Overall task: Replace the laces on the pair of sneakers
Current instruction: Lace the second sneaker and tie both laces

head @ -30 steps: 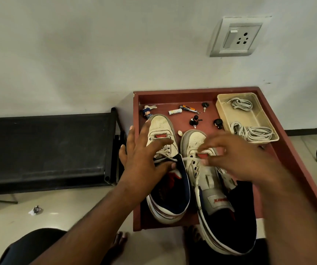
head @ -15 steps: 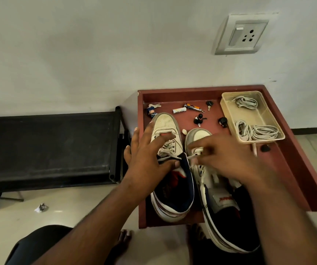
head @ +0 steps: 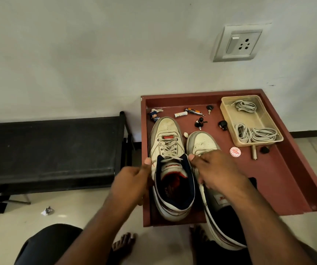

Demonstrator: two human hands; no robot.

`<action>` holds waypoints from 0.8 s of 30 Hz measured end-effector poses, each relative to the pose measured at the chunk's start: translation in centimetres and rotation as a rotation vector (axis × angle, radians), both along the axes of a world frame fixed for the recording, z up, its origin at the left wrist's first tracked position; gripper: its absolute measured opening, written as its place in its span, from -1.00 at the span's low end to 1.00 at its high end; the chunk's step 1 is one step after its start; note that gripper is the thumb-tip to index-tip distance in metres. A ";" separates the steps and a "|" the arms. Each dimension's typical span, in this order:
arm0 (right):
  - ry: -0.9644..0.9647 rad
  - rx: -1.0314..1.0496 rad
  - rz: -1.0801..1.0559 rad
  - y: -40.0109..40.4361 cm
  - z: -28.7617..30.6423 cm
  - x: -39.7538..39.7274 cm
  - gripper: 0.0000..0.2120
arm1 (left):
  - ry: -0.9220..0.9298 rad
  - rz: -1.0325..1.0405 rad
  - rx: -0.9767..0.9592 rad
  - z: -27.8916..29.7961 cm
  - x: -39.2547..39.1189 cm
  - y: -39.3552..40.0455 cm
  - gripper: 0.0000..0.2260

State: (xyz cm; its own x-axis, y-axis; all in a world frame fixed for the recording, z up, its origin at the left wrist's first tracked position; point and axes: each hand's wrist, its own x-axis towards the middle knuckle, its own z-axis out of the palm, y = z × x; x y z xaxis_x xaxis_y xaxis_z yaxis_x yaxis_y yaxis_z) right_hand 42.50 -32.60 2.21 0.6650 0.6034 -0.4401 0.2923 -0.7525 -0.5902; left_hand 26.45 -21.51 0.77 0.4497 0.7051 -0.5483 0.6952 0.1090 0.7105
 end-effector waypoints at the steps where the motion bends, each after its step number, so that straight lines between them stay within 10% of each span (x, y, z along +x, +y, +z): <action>1: 0.034 0.058 -0.042 0.1 -0.3 -0.2 -0.57 | -0.030 0.049 -0.033 -0.1 0.1 -0.4 -0.53; 5: 0.454 0.445 -0.359 0.7 -0.1 -0.8 -0.81 | -0.419 0.328 -0.229 0.7 1.5 -1.1 -0.67; 10: 0.276 0.542 -0.417 -0.2 -1.7 -1.4 -0.79 | -0.633 0.513 -0.346 0.8 2.2 -1.7 -0.81; 14: 0.529 0.661 -0.686 -1.3 -2.5 0.3 -0.90 | -0.698 0.763 -0.466 -0.3 1.5 -0.8 -0.86; 24: 0.469 0.904 -0.527 -0.4 2.7 1.7 -0.93 | -0.822 0.560 -0.227 3.8 1.0 0.6 -0.85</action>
